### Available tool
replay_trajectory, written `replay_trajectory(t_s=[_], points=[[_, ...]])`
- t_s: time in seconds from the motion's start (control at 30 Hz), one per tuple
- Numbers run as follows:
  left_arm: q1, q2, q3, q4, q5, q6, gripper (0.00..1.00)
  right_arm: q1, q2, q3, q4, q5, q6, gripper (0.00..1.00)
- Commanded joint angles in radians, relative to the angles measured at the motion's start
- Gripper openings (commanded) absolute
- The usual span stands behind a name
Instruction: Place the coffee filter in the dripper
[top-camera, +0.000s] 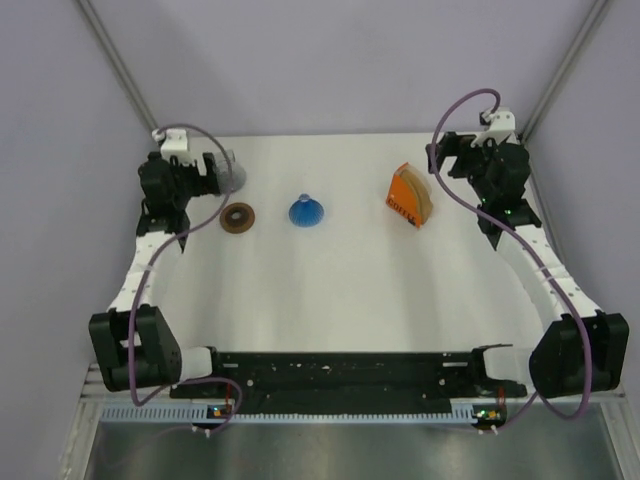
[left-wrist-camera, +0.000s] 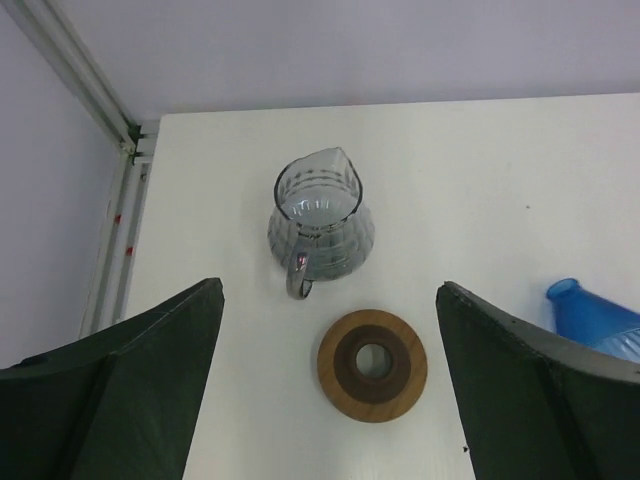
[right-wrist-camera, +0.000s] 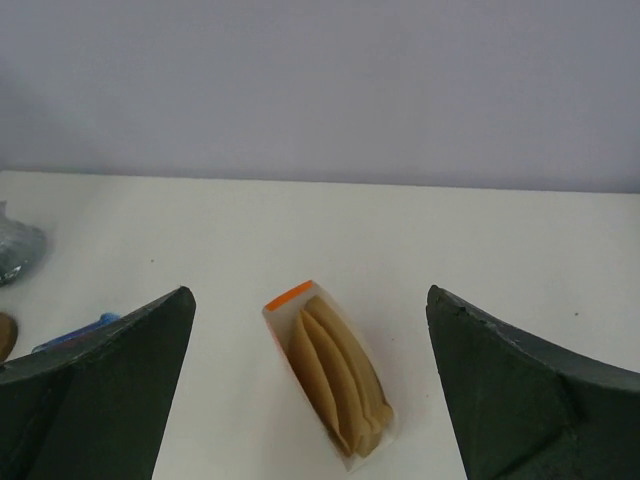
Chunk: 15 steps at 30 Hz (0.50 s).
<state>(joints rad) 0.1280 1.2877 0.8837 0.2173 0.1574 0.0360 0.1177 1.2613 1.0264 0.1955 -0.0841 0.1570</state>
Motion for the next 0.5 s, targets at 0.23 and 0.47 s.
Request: replay_trajectory(t_s=[0.23, 0.47], points=[[0.004, 0.609, 1.032, -0.886, -0.071, -0.131, 0.75, 0.028, -0.002, 0.040, -0.163, -0.088, -0.031, 0.99], [0.002, 0.916, 1.380, -0.967, -0.179, -0.110, 0.75, 0.030, -0.011, 0.000, -0.191, -0.088, -0.070, 0.99]])
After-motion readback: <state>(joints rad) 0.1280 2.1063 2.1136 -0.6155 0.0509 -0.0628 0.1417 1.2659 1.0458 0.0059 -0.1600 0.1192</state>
